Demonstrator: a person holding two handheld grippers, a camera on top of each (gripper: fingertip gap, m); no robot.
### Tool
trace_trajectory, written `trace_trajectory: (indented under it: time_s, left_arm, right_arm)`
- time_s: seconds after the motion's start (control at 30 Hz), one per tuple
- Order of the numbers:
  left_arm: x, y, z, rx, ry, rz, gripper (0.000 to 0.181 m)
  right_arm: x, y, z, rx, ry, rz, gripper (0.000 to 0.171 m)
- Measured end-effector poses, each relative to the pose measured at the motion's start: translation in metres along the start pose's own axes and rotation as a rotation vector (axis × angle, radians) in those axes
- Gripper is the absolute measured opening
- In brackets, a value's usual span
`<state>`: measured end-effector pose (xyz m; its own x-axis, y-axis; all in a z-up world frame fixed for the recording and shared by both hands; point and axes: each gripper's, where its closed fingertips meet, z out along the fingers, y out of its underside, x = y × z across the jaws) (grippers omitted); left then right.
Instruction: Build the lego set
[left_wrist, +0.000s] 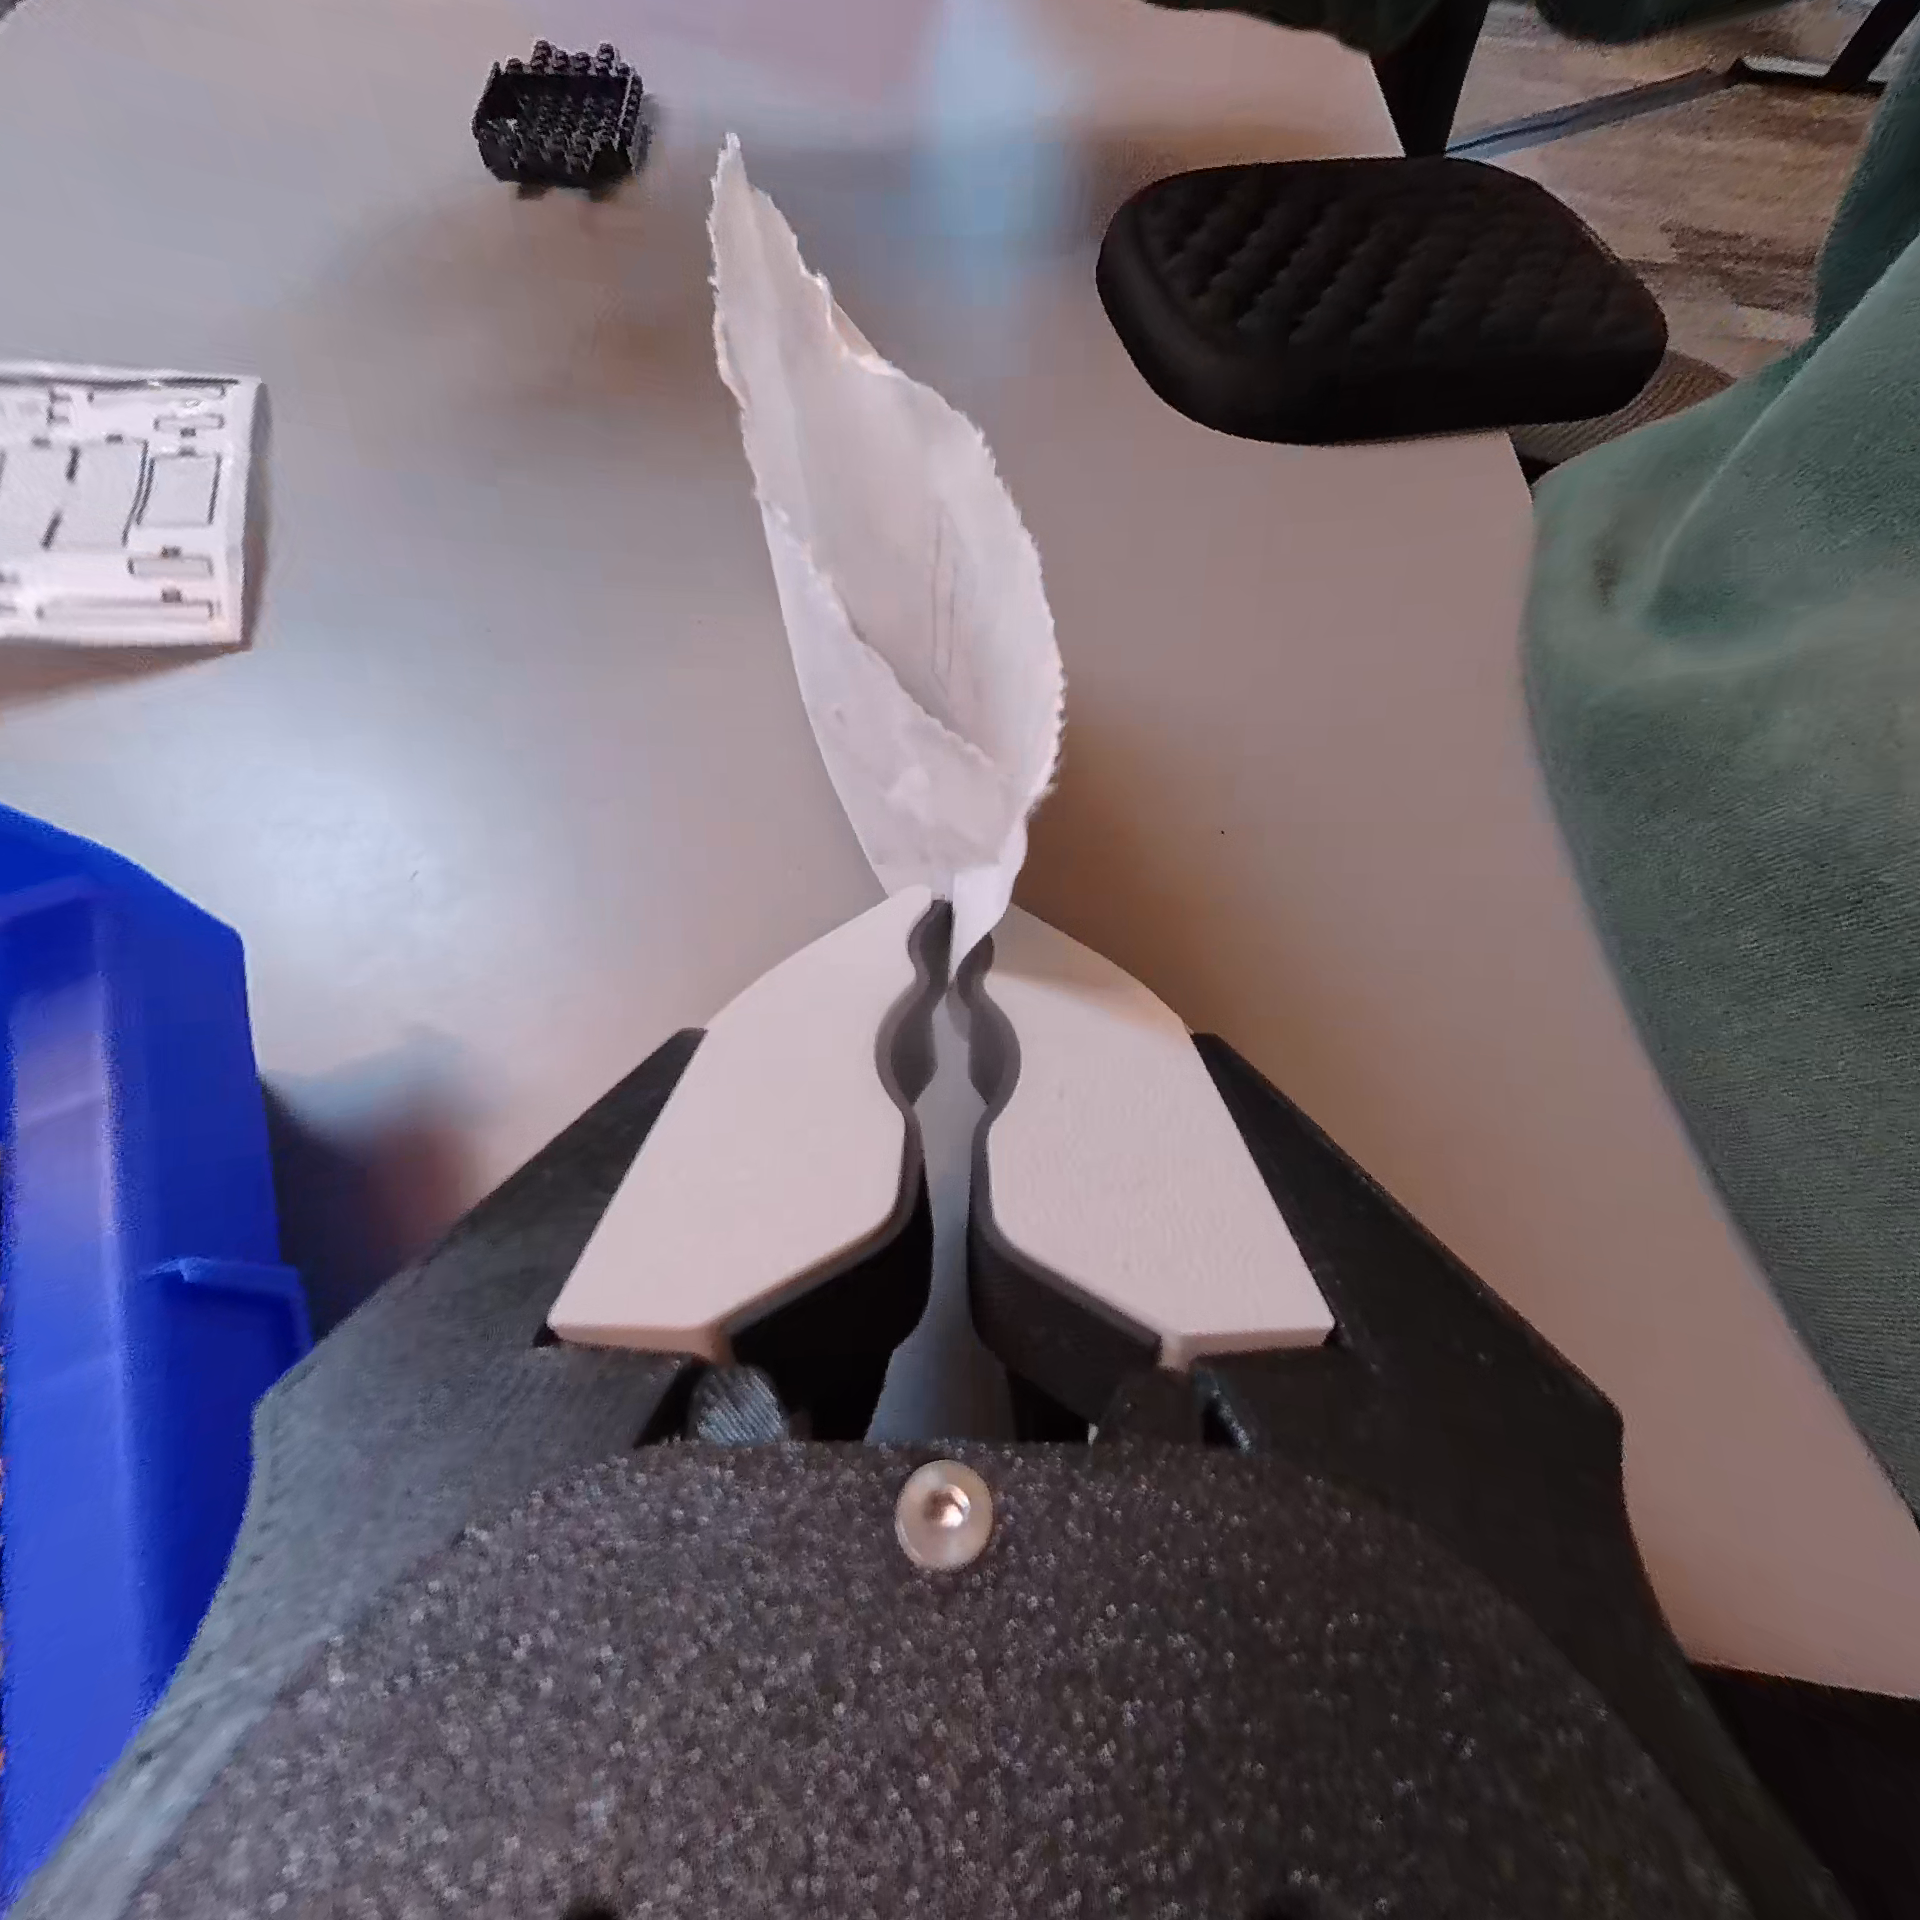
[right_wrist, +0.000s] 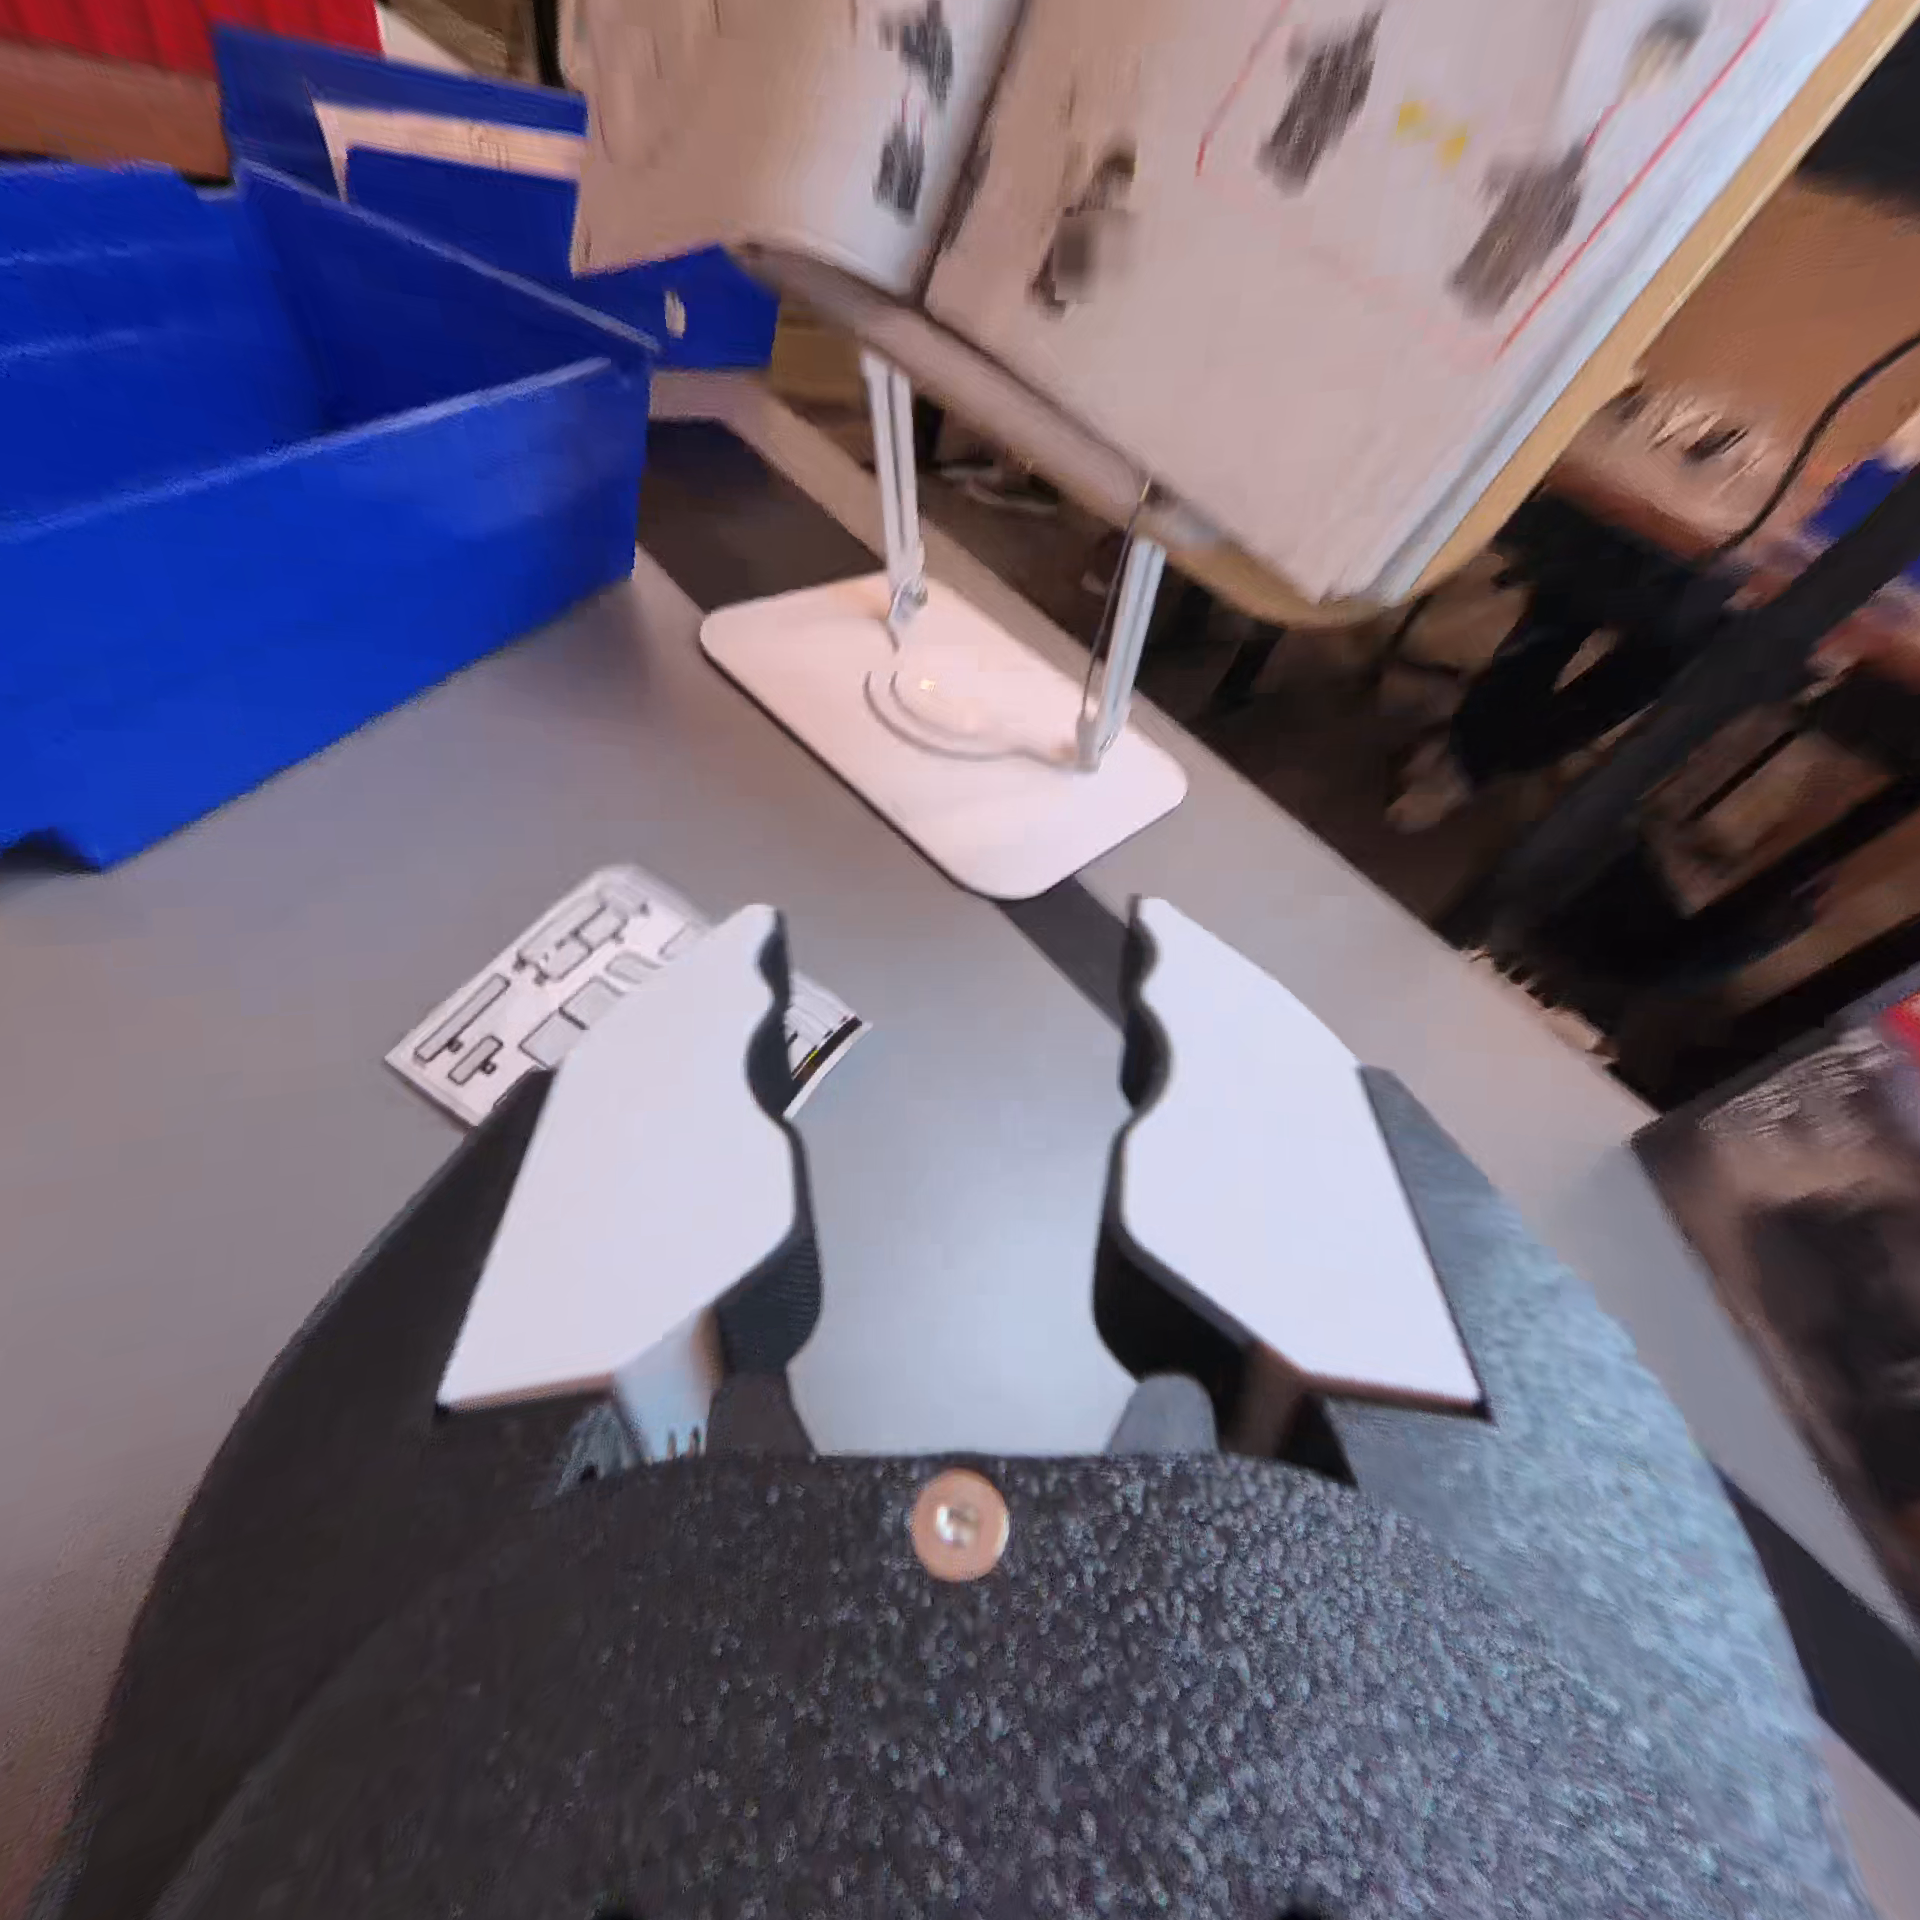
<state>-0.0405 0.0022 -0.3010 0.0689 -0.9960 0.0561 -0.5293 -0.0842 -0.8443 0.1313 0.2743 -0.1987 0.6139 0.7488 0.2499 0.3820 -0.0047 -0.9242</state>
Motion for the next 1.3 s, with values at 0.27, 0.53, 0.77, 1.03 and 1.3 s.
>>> trace_trajectory:
  time_s: [0.27,0.53,0.77,1.03,1.3]
  left_arm:
    - [0.0,-0.001,0.002,0.008,0.008,0.009,0.0]
    - [-0.009,-0.002,-0.003,0.04,-0.036,0.04,0.0]
    - [-0.014,-0.015,-0.021,0.135,-0.061,0.082,0.0]
    - [-0.003,-0.027,-0.038,0.24,-0.003,0.139,0.0]
    - [-0.013,-0.046,-0.055,0.243,-0.105,0.022,0.005]
  right_arm:
    - [-0.041,-0.049,-0.045,0.198,0.044,0.002,0.039]
    - [-0.14,-0.054,-0.062,0.244,-0.215,-0.018,0.0]
    - [-0.213,-0.023,-0.076,0.166,-0.307,-0.006,0.0]
    - [-0.255,-0.017,-0.076,0.133,-0.579,0.048,0.056]
    - [-0.271,-0.04,-0.083,0.279,-0.664,0.149,0.0]
